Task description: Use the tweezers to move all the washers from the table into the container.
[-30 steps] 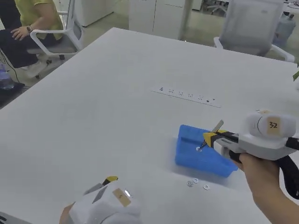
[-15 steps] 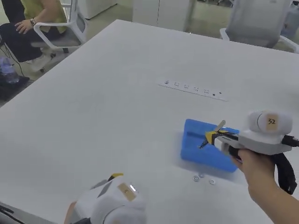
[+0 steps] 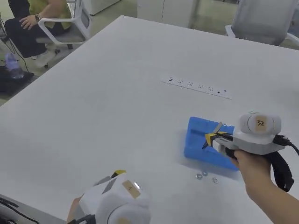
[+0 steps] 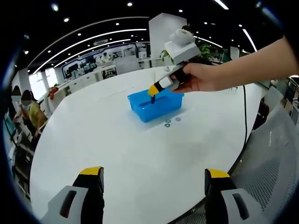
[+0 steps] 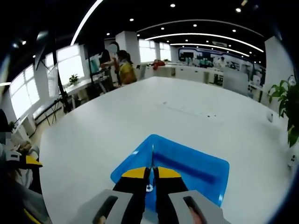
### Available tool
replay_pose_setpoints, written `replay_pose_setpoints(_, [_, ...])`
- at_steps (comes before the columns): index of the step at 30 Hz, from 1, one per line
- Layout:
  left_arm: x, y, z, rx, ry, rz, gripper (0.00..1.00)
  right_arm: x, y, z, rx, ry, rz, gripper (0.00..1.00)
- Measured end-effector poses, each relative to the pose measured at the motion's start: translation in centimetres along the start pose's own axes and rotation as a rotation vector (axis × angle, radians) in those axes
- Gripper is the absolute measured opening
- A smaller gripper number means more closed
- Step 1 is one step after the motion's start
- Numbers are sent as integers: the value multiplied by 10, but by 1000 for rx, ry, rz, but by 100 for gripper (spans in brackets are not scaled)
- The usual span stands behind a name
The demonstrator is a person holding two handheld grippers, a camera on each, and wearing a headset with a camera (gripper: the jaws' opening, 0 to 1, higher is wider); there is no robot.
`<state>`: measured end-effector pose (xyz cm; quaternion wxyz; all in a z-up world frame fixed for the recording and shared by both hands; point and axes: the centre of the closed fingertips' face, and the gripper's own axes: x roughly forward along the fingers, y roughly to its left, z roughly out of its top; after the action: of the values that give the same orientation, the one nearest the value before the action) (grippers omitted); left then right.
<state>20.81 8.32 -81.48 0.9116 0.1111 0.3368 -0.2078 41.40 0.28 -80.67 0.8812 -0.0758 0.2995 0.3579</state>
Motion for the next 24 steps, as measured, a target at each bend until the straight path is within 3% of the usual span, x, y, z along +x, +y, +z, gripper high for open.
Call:
replay_pose_setpoints(7, [1,-2,-1,9,6,-8,91,3,-5,-4,3,14,-4,3])
replay_pose_setpoints(12, [1,-2,-2,9,13,-6,91,-4,-5,-2,12,3,-2,3])
replay_pose_setpoints(20, [2,-2,-4,13,24,-8,90,-42,1,34,44,-152,-2,3])
replay_pose_setpoints(24, [2,-2,-5,15,25,-5,89,-58,7,38,64,-192,10,3])
